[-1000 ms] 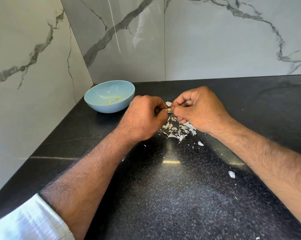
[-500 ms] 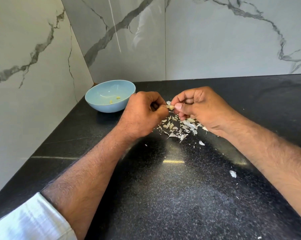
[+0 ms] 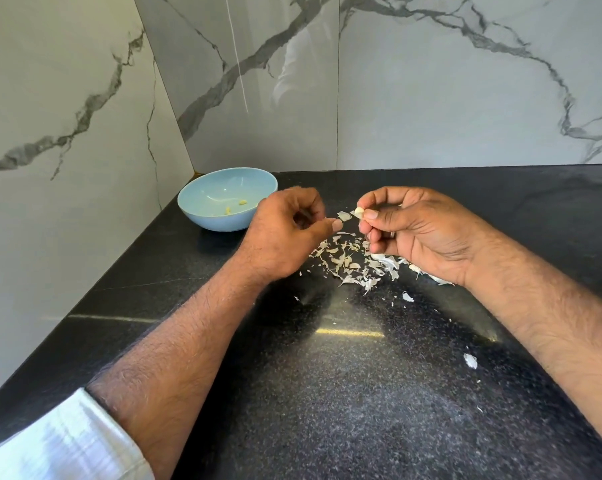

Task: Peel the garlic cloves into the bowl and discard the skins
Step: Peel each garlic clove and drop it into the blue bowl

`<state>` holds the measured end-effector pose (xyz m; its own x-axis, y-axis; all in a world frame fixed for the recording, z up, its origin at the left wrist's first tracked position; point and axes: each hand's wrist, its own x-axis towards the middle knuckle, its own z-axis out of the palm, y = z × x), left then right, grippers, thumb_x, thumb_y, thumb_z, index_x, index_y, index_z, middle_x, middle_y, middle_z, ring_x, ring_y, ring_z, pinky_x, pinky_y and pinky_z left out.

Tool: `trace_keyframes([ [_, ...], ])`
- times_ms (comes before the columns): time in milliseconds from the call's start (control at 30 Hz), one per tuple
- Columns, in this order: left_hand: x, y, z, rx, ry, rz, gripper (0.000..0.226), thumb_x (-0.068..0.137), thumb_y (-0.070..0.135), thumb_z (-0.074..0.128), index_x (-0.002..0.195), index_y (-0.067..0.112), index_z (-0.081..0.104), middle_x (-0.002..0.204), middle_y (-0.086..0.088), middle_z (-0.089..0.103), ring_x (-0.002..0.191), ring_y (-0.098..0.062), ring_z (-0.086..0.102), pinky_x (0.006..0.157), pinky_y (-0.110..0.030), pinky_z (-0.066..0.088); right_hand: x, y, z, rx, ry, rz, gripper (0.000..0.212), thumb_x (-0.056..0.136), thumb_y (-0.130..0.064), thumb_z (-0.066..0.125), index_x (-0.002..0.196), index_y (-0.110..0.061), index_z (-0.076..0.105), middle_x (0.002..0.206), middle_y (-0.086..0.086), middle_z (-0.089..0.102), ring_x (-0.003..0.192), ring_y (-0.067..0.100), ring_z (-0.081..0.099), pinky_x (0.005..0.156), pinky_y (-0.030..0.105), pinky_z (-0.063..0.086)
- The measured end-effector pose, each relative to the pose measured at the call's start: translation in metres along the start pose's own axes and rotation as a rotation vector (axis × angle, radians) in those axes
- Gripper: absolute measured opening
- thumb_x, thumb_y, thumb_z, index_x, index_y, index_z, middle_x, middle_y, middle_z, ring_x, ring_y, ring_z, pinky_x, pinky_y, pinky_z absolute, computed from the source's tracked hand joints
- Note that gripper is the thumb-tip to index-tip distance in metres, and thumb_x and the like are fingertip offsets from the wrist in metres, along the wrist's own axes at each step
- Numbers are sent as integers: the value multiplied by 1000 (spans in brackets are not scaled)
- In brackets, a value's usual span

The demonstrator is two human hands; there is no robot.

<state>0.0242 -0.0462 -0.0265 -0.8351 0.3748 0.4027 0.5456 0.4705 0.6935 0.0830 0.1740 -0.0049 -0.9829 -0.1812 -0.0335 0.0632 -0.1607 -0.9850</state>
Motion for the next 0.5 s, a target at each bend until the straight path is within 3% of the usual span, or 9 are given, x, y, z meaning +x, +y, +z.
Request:
trace_keyframes([
  [67, -2, 0, 1, -89, -69, 24, 39, 90, 16, 85, 121, 27, 63, 112, 7, 69, 86, -12, 71, 72, -26, 57, 0, -1, 0, 23, 19, 32, 27, 79, -3, 72, 105, -7, 68, 81, 13, 69, 70, 19, 59, 62, 31, 57],
  [100, -2, 0, 4, -150, -77, 24, 43, 92, 15, 84, 127, 27, 62, 115, 6, 70, 90, -14, 71, 76, -27, 58, 0, -2, -1, 37, 28, 49, 28, 78, -2, 71, 105, -7, 67, 80, 13, 69, 69, 20, 58, 61, 31, 56],
  [233, -1, 2, 14, -385, -60, 52, 23, 93, 12, 82, 115, 16, 78, 101, -5, 78, 89, -19, 69, 88, -37, 59, 0, -2, 1, 81, 80, 110, 43, 74, -1, 74, 114, -9, 60, 79, 16, 68, 65, 20, 58, 56, 31, 54],
  [333, -3, 4, 16, -429, -60, 52, 16, 91, 7, 83, 108, 8, 80, 98, -9, 80, 89, -17, 73, 85, -30, 59, 1, -1, 2, 79, 84, 126, 48, 71, -2, 76, 115, -10, 57, 78, 15, 69, 63, 20, 58, 57, 32, 54],
  [400, -4, 6, 17, -434, -53, 52, 12, 92, 7, 83, 103, 5, 80, 96, -12, 80, 87, -19, 74, 83, -30, 59, 1, 0, 2, 67, 89, 130, 42, 74, -2, 77, 111, -11, 59, 79, 16, 71, 64, 20, 59, 58, 31, 55],
  [500, -3, 5, 18, -442, -6, 52, 12, 91, 8, 84, 99, 4, 78, 90, -11, 79, 80, -19, 73, 75, -29, 59, 4, 6, 3, -79, 198, 57, 14, 89, -8, 76, 101, -8, 68, 79, 12, 72, 66, 18, 60, 59, 30, 54],
])
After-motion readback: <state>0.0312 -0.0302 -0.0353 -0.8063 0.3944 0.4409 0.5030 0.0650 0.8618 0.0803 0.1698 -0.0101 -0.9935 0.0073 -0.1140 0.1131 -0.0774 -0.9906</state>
